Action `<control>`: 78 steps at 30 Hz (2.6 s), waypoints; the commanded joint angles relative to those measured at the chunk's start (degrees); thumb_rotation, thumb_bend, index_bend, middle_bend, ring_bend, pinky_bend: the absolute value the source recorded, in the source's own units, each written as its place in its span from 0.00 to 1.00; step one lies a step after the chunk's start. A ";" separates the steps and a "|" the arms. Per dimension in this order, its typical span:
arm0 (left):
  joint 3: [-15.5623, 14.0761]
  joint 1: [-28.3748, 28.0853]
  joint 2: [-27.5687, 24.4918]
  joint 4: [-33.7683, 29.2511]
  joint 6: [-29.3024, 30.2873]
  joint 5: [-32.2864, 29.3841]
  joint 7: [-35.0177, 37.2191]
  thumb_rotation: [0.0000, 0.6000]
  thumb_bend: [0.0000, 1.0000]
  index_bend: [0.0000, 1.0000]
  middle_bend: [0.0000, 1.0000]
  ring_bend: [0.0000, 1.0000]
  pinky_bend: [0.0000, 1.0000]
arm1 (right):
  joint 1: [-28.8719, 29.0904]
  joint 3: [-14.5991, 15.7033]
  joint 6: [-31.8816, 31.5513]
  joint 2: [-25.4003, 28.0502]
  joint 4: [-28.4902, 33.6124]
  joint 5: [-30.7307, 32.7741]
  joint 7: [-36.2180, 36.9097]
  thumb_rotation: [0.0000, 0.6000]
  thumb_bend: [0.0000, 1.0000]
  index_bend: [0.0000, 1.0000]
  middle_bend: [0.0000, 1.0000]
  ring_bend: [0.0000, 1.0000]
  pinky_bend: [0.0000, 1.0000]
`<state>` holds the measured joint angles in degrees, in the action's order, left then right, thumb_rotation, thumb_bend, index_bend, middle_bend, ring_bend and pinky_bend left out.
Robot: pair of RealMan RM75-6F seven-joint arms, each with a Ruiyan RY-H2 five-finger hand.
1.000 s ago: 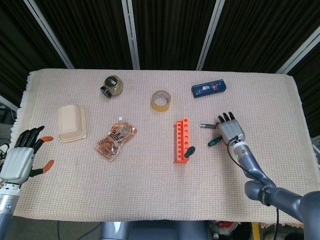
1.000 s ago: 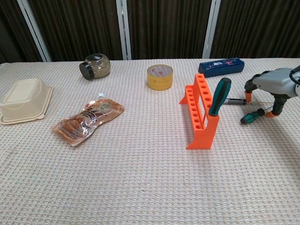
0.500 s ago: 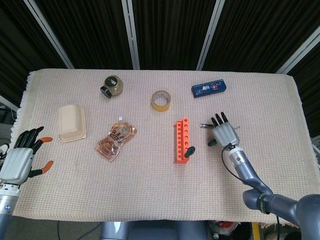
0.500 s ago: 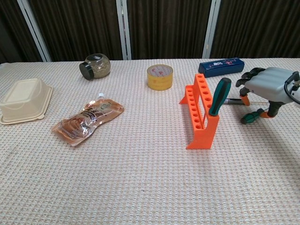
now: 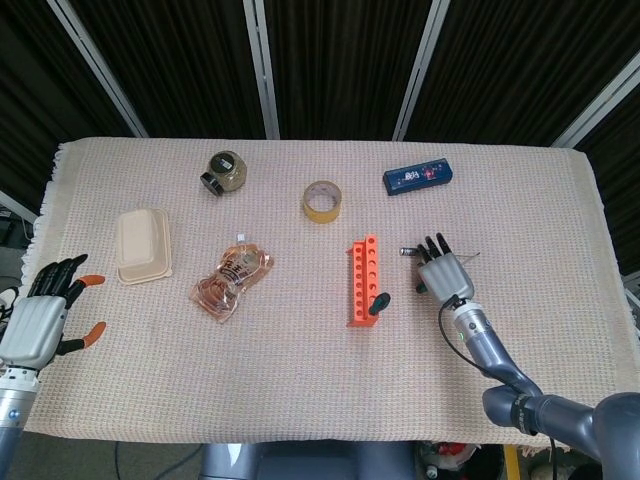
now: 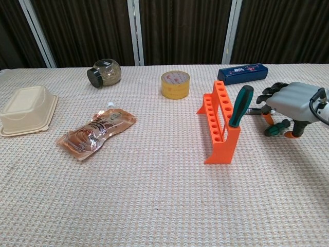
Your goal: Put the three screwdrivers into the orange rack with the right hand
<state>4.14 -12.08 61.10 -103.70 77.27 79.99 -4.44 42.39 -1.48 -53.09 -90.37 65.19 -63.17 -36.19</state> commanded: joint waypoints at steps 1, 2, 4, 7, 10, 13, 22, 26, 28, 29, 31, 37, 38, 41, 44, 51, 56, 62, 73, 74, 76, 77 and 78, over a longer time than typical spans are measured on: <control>0.02 0.00 0.01 0.00 0.04 0.03 0.02 1.00 0.27 0.26 0.02 0.01 0.00 | -0.06 -0.16 0.29 -0.12 -0.13 0.06 0.05 1.00 0.21 0.47 0.10 0.00 0.00; 0.01 0.00 0.01 0.00 0.04 0.03 0.02 1.00 0.27 0.26 0.02 0.01 0.00 | -0.08 -0.21 0.35 -0.14 -0.16 0.08 0.09 1.00 0.21 0.48 0.10 0.00 0.00; -0.03 0.02 0.00 0.01 0.03 0.04 0.01 1.00 0.27 0.26 0.02 0.01 0.00 | -0.13 -0.35 0.52 -0.23 -0.37 0.00 0.15 1.00 0.21 0.49 0.10 0.00 0.00; -0.05 0.03 0.00 0.04 -0.02 -0.03 -0.01 1.00 0.27 0.26 0.02 0.01 0.00 | -0.27 -0.43 0.75 -0.35 -0.50 -0.08 0.14 1.00 0.21 0.50 0.10 0.00 0.00; -0.04 0.02 0.02 -0.01 0.00 -0.02 -0.03 1.00 0.27 0.26 0.02 0.01 0.00 | -0.40 -0.58 1.01 -0.52 -0.57 -0.15 0.20 1.00 0.21 0.50 0.10 0.00 0.00; -0.05 -0.05 0.01 -0.05 -0.10 0.02 -0.09 1.00 0.27 0.26 0.02 0.00 0.00 | -0.50 -0.96 1.07 -0.65 -0.22 -0.33 0.50 1.00 0.21 0.51 0.11 0.00 0.00; -0.05 0.04 -0.02 0.22 -0.10 -0.19 0.27 1.00 0.27 0.26 0.02 0.00 0.00 | -1.13 -2.62 0.53 0.60 2.21 -0.19 2.42 1.00 0.22 0.60 0.16 0.00 0.00; -0.05 0.08 0.02 0.31 0.02 -0.04 0.51 1.00 0.28 0.26 0.02 0.00 0.00 | -1.66 -4.85 -0.01 3.71 6.82 0.75 5.81 1.00 0.22 0.60 0.17 0.00 0.00; -0.07 0.09 0.02 0.32 0.03 0.02 0.59 1.00 0.27 0.26 0.02 0.00 0.00 | -1.92 -6.24 0.54 5.93 9.89 1.55 8.73 1.00 0.22 0.60 0.17 0.00 0.00; -0.05 0.07 0.02 0.33 0.03 0.02 0.61 1.00 0.28 0.26 0.02 0.00 0.00 | -2.01 -6.73 0.87 6.78 11.01 1.90 9.86 1.00 0.22 0.60 0.17 0.00 0.00; -0.03 0.04 0.03 0.32 0.00 0.04 0.66 1.00 0.27 0.26 0.02 0.00 0.00 | -2.24 -7.96 1.71 8.92 13.68 2.88 12.58 1.00 0.22 0.60 0.17 0.00 0.00; -0.08 -0.05 -0.11 0.04 -0.02 0.39 0.51 1.00 0.27 0.26 0.02 0.00 0.00 | -3.54 -12.89 7.44 17.66 23.08 6.78 26.69 1.00 0.22 0.60 0.17 0.00 0.00; -0.10 -0.07 -0.14 -0.01 -0.02 0.47 0.45 1.00 0.28 0.26 0.02 0.00 0.00 | -3.78 -13.51 8.24 18.64 23.97 7.30 28.66 1.00 0.22 0.60 0.17 0.00 0.00; -0.21 -0.14 -0.24 -0.27 0.03 0.90 0.00 1.00 0.27 0.26 0.02 0.00 0.00 | -4.79 -16.35 13.23 22.86 27.19 9.49 38.19 1.00 0.22 0.60 0.17 0.00 0.00; -0.35 -0.31 -0.25 -0.65 -0.10 1.36 -0.51 1.00 0.27 0.26 0.02 0.00 0.00 | -5.85 -19.12 19.09 26.34 28.83 9.70 47.98 1.00 0.22 0.60 0.18 0.00 0.00; -0.80 -0.87 -0.33 -1.76 -0.35 3.00 -2.68 1.00 0.27 0.26 0.02 0.00 0.00 | -9.64 -26.03 28.17 30.30 30.32 3.82 67.32 1.00 0.22 0.59 0.18 0.00 0.00; -1.27 -1.05 -0.23 -2.35 -0.61 3.80 -3.66 1.00 0.28 0.26 0.02 0.00 0.00 | -12.34 -30.48 31.50 30.94 30.87 -1.88 78.56 1.00 0.22 0.59 0.18 0.00 0.00; -1.36 -0.81 -0.38 -2.60 -0.18 3.82 -3.69 1.00 0.28 0.26 0.02 0.00 0.00 | -14.57 -34.30 32.24 31.66 31.77 -9.69 89.68 1.00 0.22 0.59 0.18 0.00 0.00; -1.48 -0.94 -0.24 -2.66 -0.38 3.84 -3.67 1.00 0.28 0.26 0.02 0.00 0.00 | -12.55 -34.04 31.59 32.80 32.20 -18.69 103.38 1.00 0.22 0.59 0.18 0.00 0.00; -1.43 -0.95 -0.23 -2.61 -0.38 3.74 -3.63 1.00 0.28 0.26 0.02 0.00 0.00 | -11.98 -33.58 31.40 32.87 32.14 -19.42 104.59 1.00 0.22 0.59 0.18 0.00 0.00; -1.40 -0.96 -0.19 -2.58 -0.38 3.64 -3.60 1.00 0.28 0.26 0.02 0.00 0.00 | -11.10 -32.85 31.17 32.87 31.99 -20.43 105.69 1.00 0.22 0.59 0.18 0.00 0.00; -1.39 -0.97 -0.17 -2.56 -0.40 3.61 -3.56 1.00 0.28 0.26 0.02 0.00 0.00 | -10.67 -32.54 31.11 32.79 31.88 -20.74 106.06 1.00 0.22 0.59 0.18 0.00 0.00; -1.40 -0.98 -0.12 -2.52 -0.44 3.55 -3.51 1.00 0.28 0.26 0.02 0.00 0.00 | -10.05 -32.05 31.02 32.69 31.64 -21.16 106.55 1.00 0.22 0.59 0.18 0.00 0.00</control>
<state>2.74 -13.05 60.96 -106.23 76.84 83.56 -7.96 31.61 -34.18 -21.83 -57.64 97.10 -83.69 69.75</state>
